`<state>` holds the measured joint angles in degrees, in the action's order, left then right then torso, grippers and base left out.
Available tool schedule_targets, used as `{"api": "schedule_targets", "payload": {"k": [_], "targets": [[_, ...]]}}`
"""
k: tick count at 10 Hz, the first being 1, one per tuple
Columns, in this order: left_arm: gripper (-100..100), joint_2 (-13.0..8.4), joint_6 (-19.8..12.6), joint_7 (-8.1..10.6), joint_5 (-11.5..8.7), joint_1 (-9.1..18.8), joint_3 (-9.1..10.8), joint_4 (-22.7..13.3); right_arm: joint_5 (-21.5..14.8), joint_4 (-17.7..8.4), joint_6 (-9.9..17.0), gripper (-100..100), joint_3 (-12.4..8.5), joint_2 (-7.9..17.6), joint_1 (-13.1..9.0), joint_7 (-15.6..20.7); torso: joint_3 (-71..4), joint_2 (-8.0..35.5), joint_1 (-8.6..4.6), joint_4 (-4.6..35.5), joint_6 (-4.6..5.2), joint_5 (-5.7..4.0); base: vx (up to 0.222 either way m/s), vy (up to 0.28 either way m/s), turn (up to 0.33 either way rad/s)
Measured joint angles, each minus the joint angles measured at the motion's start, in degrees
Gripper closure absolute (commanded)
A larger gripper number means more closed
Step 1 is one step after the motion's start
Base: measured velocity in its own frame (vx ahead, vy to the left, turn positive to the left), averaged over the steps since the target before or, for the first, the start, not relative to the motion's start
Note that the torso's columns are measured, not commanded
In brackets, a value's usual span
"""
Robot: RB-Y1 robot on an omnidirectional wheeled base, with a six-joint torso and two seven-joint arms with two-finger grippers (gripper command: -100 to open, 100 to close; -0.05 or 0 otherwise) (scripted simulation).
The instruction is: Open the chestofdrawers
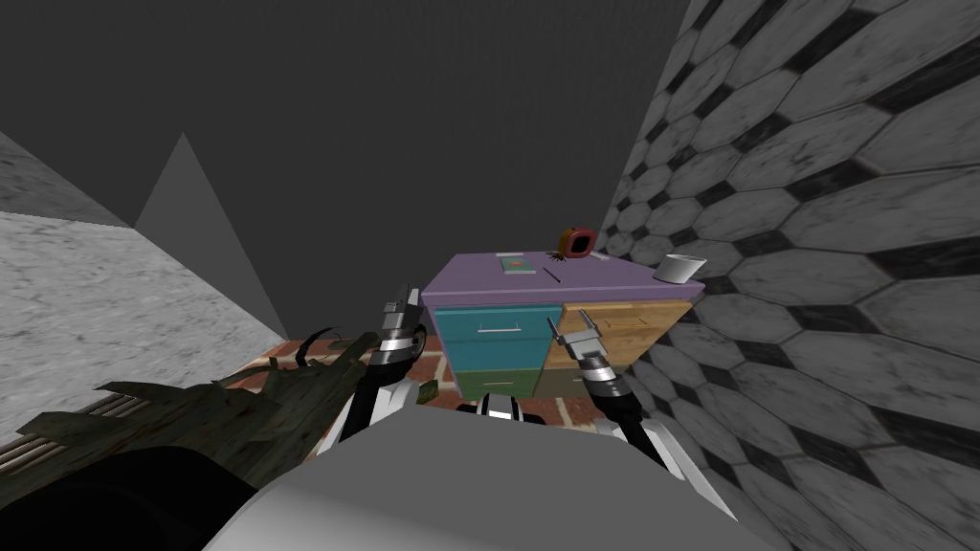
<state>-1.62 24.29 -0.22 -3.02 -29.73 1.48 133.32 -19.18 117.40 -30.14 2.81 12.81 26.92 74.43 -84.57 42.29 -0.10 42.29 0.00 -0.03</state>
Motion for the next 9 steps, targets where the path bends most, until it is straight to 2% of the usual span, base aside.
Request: {"api": "schedule_targets", "payload": {"k": [9], "targets": [[0, 0.0, 0.0, 0.0, 0.0, 0.0, 0.0, 0.0, -3.09, -3.01, 0.12, -100, -0.24, 0.06, -0.64, 14.06, -0.01, -0.01, 0.04, 0.0, 0.0, 0.02, -0.007, 0.042, -0.001]]}}
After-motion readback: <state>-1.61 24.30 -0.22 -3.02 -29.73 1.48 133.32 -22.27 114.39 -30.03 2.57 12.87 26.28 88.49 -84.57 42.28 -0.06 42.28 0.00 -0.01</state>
